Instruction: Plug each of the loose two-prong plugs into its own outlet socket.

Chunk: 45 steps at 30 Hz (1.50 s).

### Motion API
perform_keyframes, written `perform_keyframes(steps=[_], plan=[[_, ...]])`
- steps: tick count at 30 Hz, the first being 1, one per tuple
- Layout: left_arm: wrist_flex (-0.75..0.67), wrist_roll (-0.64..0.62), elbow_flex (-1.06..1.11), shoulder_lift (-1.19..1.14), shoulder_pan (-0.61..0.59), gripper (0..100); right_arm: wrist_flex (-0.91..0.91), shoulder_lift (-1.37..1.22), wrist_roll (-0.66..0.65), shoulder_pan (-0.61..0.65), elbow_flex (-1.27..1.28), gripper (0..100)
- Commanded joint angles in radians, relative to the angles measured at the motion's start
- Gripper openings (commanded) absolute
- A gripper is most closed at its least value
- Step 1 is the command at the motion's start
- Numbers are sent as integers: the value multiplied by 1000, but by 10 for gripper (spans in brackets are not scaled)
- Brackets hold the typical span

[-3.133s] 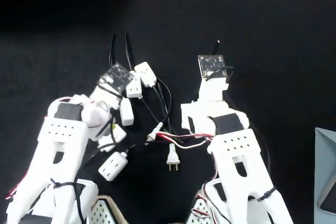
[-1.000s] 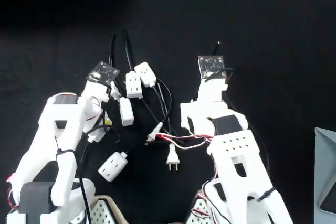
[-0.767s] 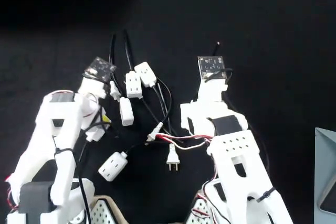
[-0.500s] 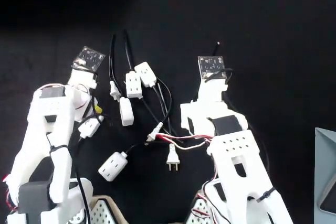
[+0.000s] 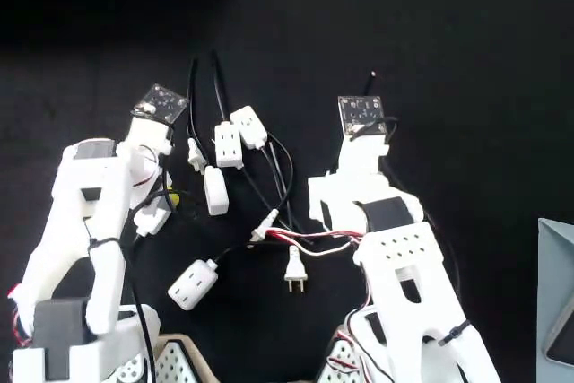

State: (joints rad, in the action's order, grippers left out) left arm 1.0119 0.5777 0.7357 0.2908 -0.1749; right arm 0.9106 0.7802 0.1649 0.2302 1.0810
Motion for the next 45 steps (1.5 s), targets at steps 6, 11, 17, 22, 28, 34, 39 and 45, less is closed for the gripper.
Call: perform_keyframes(steps=[6, 11, 17, 22, 28, 34, 39, 45], plan=[[-120, 38, -16, -195, -50, 249, -14, -2, 2, -8, -8, 14], [-120, 51, -15, -212, -45, 202, -17, -2, 2, -8, -8, 14], [-83, 101, 39, -149, 53, 151, -17, -2, 2, -8, -8, 14], [-92, 100, 133, -37, 171, 148, -17, -2, 2, -8, -8, 14], [-87, 104, 205, 72, 219, 173, -17, -2, 2, -8, -8, 14], [-86, 100, 211, 158, 157, 254, -17, -2, 3, -8, -8, 14], [-80, 68, 211, 258, 111, 253, -18, -2, 8, -8, -10, 15], [46, -75, 166, 462, 7, 252, -66, -2, 2, -6, -16, 14]])
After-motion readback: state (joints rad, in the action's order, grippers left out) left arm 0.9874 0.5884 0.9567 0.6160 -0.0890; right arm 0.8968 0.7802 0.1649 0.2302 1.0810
